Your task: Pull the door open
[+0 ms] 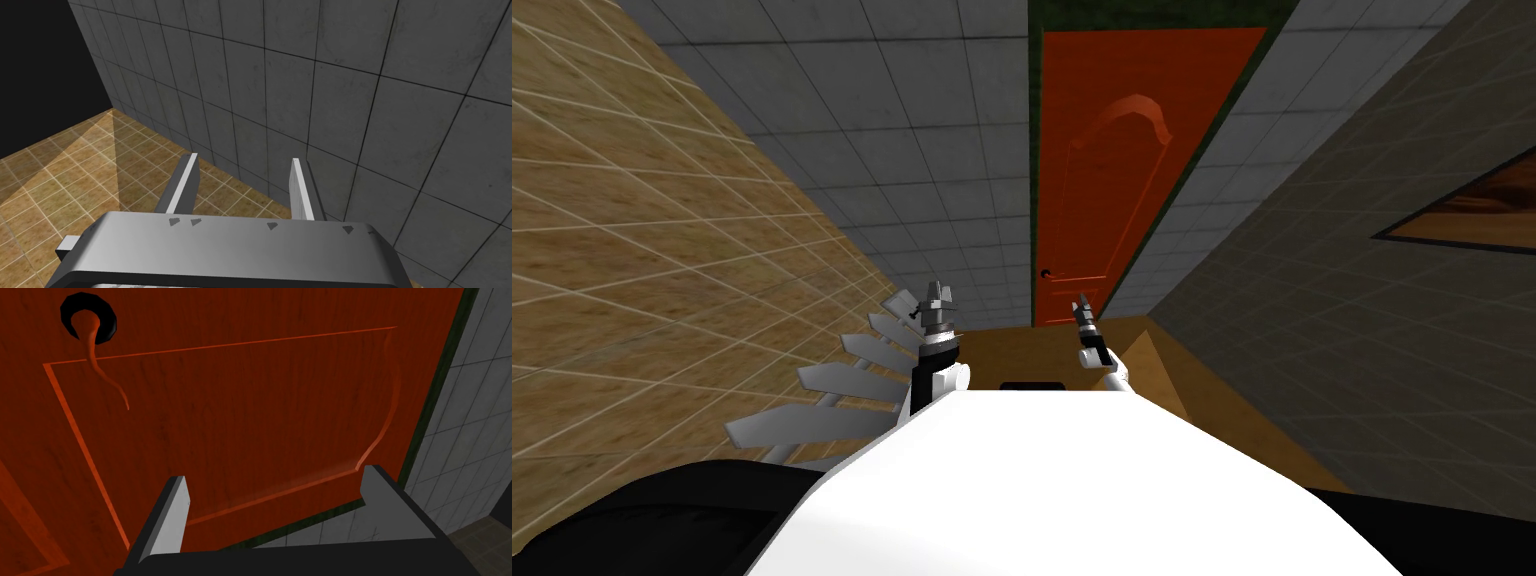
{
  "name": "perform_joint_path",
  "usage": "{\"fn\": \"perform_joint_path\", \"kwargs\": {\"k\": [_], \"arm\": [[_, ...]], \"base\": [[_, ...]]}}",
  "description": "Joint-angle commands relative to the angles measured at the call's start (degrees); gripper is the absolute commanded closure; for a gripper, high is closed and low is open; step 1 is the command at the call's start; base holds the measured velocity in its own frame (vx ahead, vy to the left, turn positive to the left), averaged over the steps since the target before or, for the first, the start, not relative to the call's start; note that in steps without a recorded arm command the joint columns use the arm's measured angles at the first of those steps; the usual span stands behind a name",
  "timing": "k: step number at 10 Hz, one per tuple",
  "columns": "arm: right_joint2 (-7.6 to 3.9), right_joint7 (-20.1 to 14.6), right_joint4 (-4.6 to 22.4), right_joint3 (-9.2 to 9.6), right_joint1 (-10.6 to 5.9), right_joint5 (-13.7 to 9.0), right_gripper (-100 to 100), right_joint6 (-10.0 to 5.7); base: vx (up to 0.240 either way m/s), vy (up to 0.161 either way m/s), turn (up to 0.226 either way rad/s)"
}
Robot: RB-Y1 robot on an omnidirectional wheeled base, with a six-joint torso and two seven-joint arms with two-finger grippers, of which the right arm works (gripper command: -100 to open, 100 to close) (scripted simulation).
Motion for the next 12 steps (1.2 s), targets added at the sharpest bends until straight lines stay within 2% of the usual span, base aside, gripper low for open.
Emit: {"fn": "perform_joint_path", "kwargs": {"k": [1,2,3,4,6,7,12], "arm": [[-0.51,-0.14,2.86,0.41,-1.41,-0.47,-100,-0.37],[-0.51,-0.14,3.39,0.41,-1.41,-0.47,-100,-0.37],[-0.82,-0.21,5.27,0.66,-2.20,-0.76,-100,-0.49],[-0.82,-0.21,5.27,0.66,-2.20,-0.76,-100,-0.49],[-1.37,-0.33,8.51,1.14,-3.69,-1.31,-100,-0.71],[-1.37,-0.33,8.83,1.14,-3.69,-1.31,-100,-0.71],[-2.69,-0.62,17.32,2.29,-7.25,-2.62,-100,-1.25]], "base": [[0.090,0.021,0.040],[0.066,0.024,0.014],[0.054,0.027,0.019],[0.045,0.017,0.011],[0.072,0.017,0.031],[0.061,0.009,0.009],[0.097,0.022,0.030]]}}
